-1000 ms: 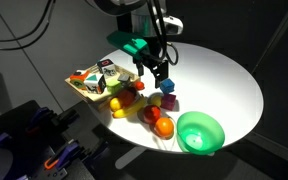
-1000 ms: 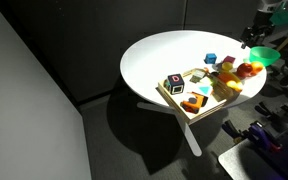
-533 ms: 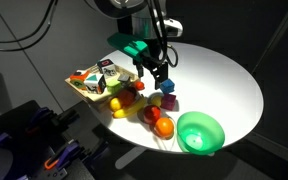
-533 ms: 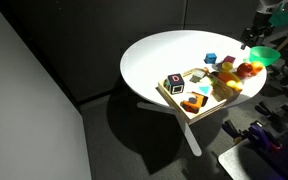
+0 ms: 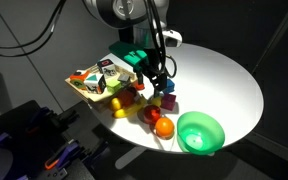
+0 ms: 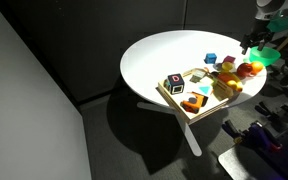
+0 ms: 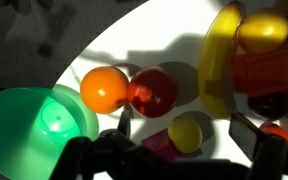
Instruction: Pick up the red toy apple from the table and drop it into the tray
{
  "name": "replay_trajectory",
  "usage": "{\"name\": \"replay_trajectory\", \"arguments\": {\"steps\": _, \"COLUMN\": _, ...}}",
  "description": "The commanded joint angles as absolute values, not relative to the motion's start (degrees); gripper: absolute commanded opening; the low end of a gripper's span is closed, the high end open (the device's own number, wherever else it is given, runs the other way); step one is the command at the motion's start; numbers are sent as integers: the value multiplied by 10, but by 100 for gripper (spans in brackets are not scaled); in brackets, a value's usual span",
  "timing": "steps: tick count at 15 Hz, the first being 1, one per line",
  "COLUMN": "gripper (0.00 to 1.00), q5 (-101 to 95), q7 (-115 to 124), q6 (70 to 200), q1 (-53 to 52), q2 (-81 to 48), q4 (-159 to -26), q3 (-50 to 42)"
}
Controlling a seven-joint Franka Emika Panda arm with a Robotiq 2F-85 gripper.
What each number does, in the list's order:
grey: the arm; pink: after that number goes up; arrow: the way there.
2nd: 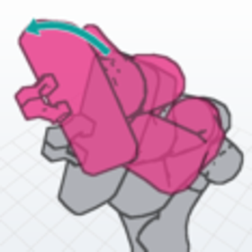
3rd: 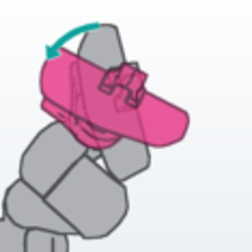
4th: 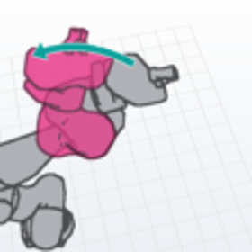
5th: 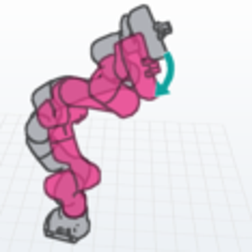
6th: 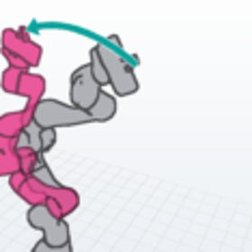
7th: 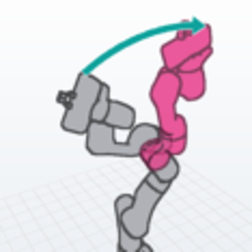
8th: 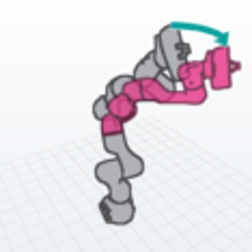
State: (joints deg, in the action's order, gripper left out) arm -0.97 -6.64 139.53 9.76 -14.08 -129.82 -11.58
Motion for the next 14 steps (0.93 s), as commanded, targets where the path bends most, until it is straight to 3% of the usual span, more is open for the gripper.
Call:
{"name": "replay_trajectory", "arguments": {"steps": 1, "gripper": 100, "q5": -34, "q7": -43, "q6": 1399, "q1": 103, "q2": -172, "q4": -1280, "q3": -120}}
{"name": "replay_trajectory", "arguments": {"steps": 14, "gripper": 100, "q5": -38, "q7": -99, "q6": 1471, "q1": 121, "q2": -242, "q4": -1273, "q3": -111}}
